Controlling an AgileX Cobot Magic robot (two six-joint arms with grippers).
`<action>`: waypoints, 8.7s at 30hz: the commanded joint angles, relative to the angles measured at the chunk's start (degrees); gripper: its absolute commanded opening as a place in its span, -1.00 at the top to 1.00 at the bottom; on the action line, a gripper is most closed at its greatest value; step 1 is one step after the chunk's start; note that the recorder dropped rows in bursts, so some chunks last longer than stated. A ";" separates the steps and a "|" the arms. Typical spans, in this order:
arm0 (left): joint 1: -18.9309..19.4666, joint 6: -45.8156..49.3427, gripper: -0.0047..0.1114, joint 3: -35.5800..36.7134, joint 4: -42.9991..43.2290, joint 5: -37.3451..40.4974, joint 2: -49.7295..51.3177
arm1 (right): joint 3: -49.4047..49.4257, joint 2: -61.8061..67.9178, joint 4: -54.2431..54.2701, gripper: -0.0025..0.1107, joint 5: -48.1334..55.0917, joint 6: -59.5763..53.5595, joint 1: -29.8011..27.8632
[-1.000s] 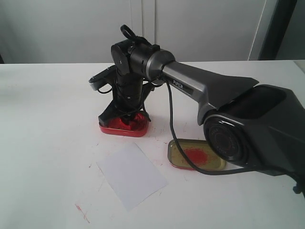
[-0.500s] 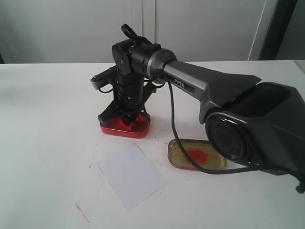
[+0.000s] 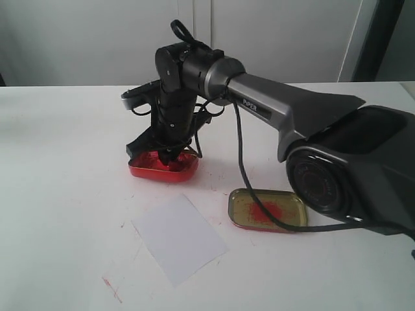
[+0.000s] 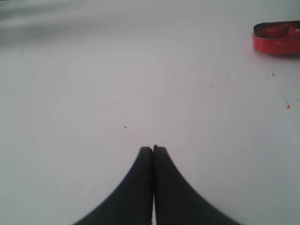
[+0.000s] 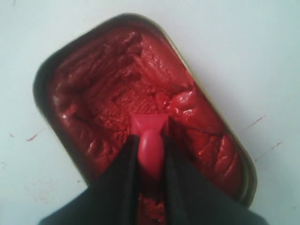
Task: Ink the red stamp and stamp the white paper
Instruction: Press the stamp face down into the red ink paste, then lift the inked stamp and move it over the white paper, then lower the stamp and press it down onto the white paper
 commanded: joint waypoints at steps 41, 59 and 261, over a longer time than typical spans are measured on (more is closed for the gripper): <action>0.00 0.06 0.92 0.29 0.09 -0.29 -0.27 | 0.01 -0.29 18.64 0.96 -1.01 -0.09 -7.36; 0.00 0.06 0.92 0.29 0.09 -0.29 -0.27 | 0.12 -5.70 16.16 0.96 4.22 -1.16 -5.65; 0.00 0.06 0.92 0.29 0.09 -0.29 -0.27 | 60.74 -28.88 31.44 0.96 -33.34 -10.69 -0.22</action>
